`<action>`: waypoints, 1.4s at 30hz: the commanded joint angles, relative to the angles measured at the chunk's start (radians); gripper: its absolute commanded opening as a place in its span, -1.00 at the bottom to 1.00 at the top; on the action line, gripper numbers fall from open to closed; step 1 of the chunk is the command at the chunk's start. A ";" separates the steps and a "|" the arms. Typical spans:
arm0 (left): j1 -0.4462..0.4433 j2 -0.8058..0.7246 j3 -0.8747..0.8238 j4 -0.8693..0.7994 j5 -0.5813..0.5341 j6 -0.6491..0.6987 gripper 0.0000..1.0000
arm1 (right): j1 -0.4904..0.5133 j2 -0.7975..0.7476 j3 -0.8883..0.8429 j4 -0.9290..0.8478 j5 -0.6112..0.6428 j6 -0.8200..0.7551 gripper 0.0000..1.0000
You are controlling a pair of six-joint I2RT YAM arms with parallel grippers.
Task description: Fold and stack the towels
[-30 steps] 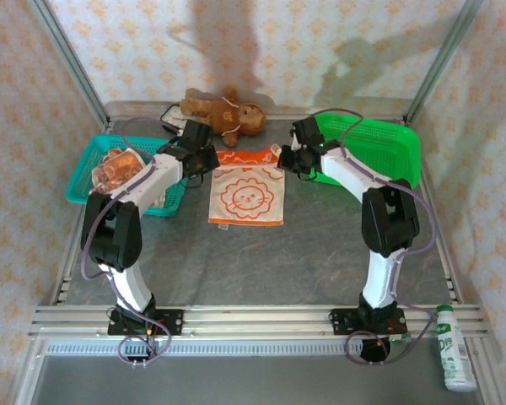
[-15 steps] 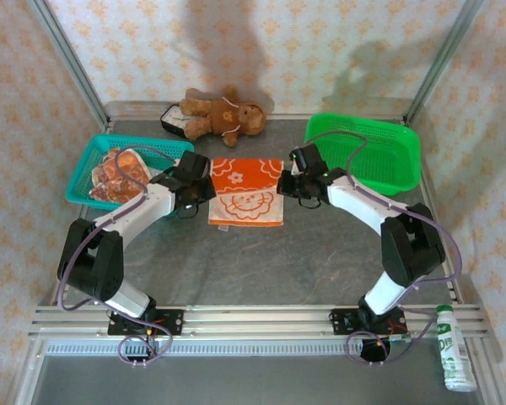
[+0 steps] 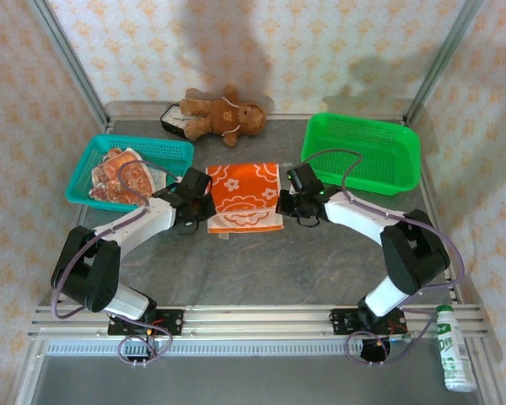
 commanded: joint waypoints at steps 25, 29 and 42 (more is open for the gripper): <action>-0.036 -0.245 -0.014 -0.107 -0.052 -0.078 -1.00 | 0.028 -0.190 -0.018 -0.079 0.038 0.032 -1.00; -0.037 -0.264 0.018 -0.140 -0.063 -0.075 -1.00 | 0.031 -0.213 -0.003 -0.098 0.037 0.030 -1.00; -0.050 -0.276 -0.104 -0.112 -0.050 -0.120 -1.00 | 0.054 -0.168 -0.093 -0.046 0.023 0.039 -1.00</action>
